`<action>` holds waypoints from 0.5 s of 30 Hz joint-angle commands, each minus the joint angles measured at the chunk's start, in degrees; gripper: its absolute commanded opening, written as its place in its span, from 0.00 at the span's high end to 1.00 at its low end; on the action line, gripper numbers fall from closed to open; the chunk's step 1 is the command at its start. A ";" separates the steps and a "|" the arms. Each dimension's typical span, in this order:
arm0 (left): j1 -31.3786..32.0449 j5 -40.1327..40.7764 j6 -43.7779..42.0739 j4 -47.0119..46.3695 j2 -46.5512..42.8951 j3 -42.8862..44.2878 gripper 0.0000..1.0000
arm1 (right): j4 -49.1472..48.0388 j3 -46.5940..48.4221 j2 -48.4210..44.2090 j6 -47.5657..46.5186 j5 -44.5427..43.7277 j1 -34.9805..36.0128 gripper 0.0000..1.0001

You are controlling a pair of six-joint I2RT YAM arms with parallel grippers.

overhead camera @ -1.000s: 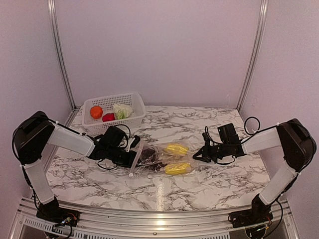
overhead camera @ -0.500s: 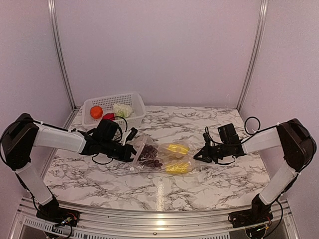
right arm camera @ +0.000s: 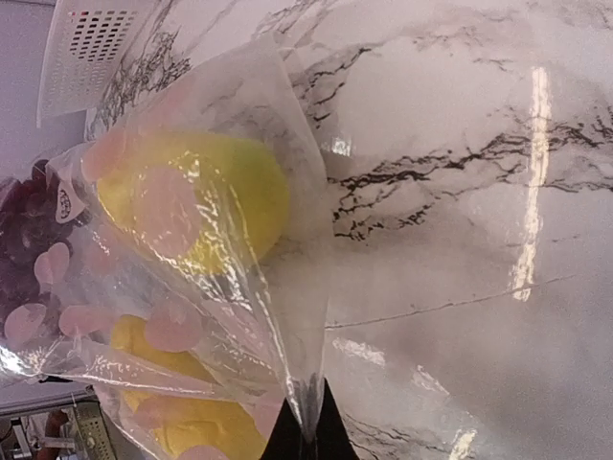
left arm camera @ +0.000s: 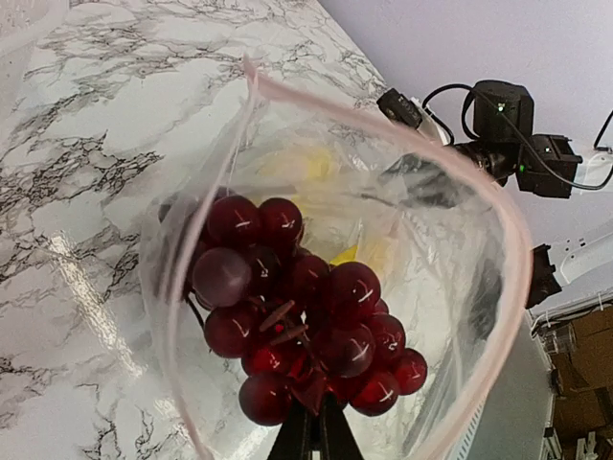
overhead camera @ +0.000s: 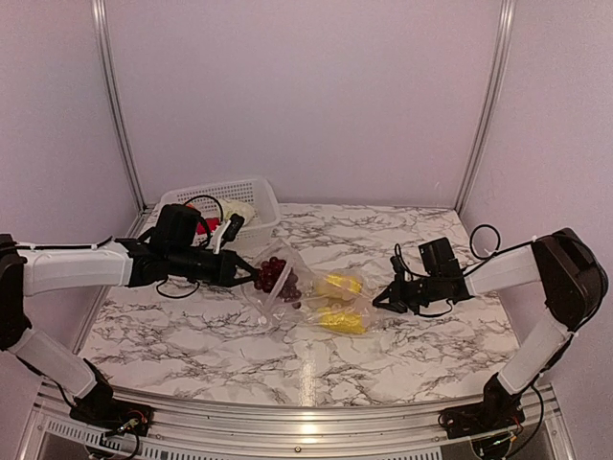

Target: Open the zip-top bag and remove the fake food

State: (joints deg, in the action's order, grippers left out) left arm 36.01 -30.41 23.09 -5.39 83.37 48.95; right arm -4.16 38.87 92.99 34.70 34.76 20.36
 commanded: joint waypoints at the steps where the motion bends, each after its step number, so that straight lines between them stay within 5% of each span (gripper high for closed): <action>1: -2.54 1.46 1.74 2.05 -2.87 4.18 1.00 | 0.83 1.47 0.61 -0.68 -2.05 -0.85 1.00; 8: -4.33 -0.98 6.07 -0.70 -2.68 6.86 1.00 | 1.75 1.99 0.22 -1.32 -2.23 -0.85 1.00; 15: -13.36 -0.73 9.81 -1.37 -6.35 8.38 1.00 | 1.38 0.97 -0.69 -0.29 -2.92 -0.89 1.00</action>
State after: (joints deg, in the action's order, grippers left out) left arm 27.27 -31.03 30.52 -4.45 80.82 54.43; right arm -3.36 39.11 93.03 34.26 33.12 20.01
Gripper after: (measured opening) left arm 0.008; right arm 0.005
